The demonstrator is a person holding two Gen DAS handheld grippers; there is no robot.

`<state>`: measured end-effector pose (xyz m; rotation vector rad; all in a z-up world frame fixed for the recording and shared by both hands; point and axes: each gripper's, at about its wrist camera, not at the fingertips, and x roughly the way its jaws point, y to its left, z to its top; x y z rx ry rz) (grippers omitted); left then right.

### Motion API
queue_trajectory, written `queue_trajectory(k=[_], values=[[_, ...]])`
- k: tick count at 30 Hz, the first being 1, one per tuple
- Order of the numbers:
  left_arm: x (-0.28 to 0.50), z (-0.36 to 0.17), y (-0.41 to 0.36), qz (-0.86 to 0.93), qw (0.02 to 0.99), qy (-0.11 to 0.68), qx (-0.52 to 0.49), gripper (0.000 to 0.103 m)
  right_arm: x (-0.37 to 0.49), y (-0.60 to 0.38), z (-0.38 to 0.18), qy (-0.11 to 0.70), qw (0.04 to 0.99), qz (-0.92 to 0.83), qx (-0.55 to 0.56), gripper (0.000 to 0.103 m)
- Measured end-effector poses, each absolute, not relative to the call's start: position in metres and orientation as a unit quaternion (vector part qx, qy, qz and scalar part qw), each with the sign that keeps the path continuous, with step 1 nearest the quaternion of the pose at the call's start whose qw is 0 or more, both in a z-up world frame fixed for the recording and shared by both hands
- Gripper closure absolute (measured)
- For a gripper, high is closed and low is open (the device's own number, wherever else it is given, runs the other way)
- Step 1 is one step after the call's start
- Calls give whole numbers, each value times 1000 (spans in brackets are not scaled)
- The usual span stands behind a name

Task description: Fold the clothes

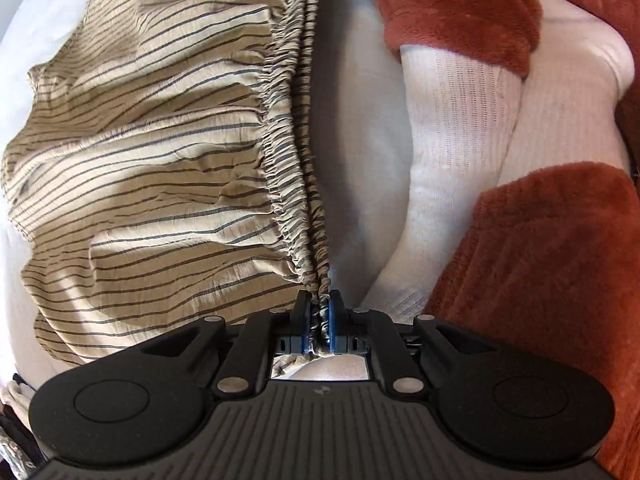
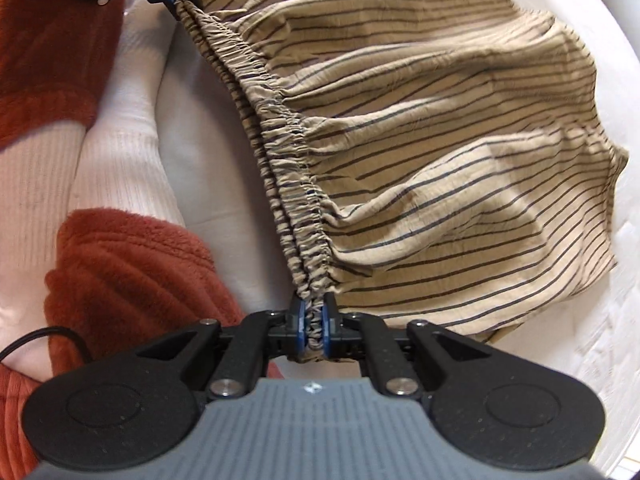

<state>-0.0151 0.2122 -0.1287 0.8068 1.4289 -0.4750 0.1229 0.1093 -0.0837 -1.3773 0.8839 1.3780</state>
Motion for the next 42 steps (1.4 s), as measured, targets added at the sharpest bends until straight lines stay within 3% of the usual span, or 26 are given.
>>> queue_trajectory(k=[5,8,10,12,16,23,33,42], values=[[-9,-125,222,-196,670,634,334,91,134,114,-76,375,488,565,-549,82],[-12,-115,227,-189,677,637,316,83,144,116,-66,380,490,569,-540,73],[-12,-107,233,-187,683,639,299,79,152,117,-55,383,491,572,-533,54],[-12,-96,240,-187,693,636,282,70,159,117,-43,385,496,575,-524,41],[-17,-68,257,-182,730,618,228,53,169,102,-20,416,539,571,-458,40],[-41,-25,282,-127,810,566,85,51,182,65,18,482,619,540,-305,40],[-46,-15,362,132,883,443,-83,51,233,55,-22,511,766,382,-78,40],[-57,-47,451,364,842,258,-304,50,272,43,-52,425,855,278,106,40]])
